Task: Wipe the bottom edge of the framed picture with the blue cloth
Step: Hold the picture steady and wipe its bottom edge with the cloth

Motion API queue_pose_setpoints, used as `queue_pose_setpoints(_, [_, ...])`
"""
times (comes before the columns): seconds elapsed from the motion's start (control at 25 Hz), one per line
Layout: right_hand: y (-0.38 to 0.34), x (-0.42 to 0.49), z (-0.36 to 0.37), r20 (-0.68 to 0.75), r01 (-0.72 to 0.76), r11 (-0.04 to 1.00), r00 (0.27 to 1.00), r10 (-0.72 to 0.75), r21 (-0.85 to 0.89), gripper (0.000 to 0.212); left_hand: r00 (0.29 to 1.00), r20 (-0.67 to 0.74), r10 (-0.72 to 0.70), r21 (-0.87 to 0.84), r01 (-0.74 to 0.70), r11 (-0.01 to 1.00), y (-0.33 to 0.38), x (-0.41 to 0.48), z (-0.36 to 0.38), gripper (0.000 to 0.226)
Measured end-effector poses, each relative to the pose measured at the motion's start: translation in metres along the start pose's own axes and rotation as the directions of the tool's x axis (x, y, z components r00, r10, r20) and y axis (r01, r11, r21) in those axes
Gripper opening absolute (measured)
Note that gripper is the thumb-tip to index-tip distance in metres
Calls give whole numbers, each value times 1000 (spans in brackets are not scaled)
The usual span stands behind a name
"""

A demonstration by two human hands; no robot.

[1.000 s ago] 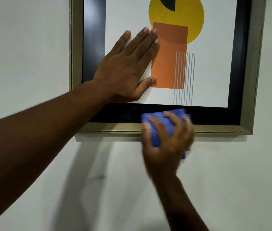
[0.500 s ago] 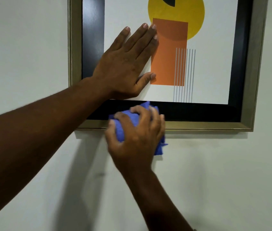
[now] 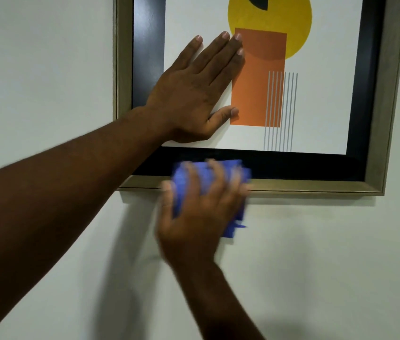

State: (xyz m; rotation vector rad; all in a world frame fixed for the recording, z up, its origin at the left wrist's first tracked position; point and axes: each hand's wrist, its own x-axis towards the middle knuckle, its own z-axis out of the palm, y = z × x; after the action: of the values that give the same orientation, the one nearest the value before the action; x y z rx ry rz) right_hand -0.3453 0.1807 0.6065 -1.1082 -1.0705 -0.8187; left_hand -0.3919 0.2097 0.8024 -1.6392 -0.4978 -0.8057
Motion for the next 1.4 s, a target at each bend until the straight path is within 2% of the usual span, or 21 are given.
queue_pose_setpoints(0.12, [-44,-13,14,126,156,988,980,-155,3,43,1000,-1,0,-8,0,1000,0,1,0,83])
queue_pose_setpoints(0.2, [-25,-7,12,99,250,967,962,-253,39,39,1000,-4,3,-1,-3,1000,-2,0,1,82])
queue_pose_setpoints(0.28, [20,11,2,-12,273,960,962,-273,62,36,1000,-11,-14,2,14,1000,-5,-1,2,82])
queue_pose_setpoints(0.4, [86,43,-19,-163,58,997,985,-49,53,32,997,-12,-82,-10,82,997,-10,2,0,83])
queue_pose_setpoints(0.48, [103,55,-26,-218,-111,987,967,135,120,32,996,-4,-94,-11,94,996,-10,3,-1,84])
queue_pose_setpoints(0.64, [76,59,-17,-345,-298,918,859,377,262,28,995,23,-96,-25,96,995,-8,2,-2,84])
queue_pose_setpoints(0.72, [40,51,-6,-347,-316,912,851,394,261,23,994,37,-102,-21,102,995,-8,1,-3,84])
queue_pose_setpoints(0.88, [-37,23,20,-186,-210,971,955,229,115,19,993,63,-103,-23,105,994,-9,2,-6,83])
queue_pose_setpoints(0.96, [-43,15,26,-142,-125,989,981,135,75,19,991,80,-110,-30,113,993,-8,1,-6,82])
queue_pose_setpoints(1.04, [-23,13,19,-114,33,995,993,-23,91,24,987,79,-140,-46,144,988,-4,-2,-8,80])
queue_pose_setpoints(1.16, [33,14,-1,-43,238,969,971,-236,58,36,970,117,-212,-104,224,969,9,-16,-9,78])
queue_pose_setpoints(1.28, [83,32,-30,86,273,960,957,-279,68,38,944,177,-280,-152,307,940,32,-40,-15,80])
queue_pose_setpoints(1.4, [104,47,-55,259,320,933,898,-355,168,46,935,225,-276,-261,331,907,69,-61,-22,78])
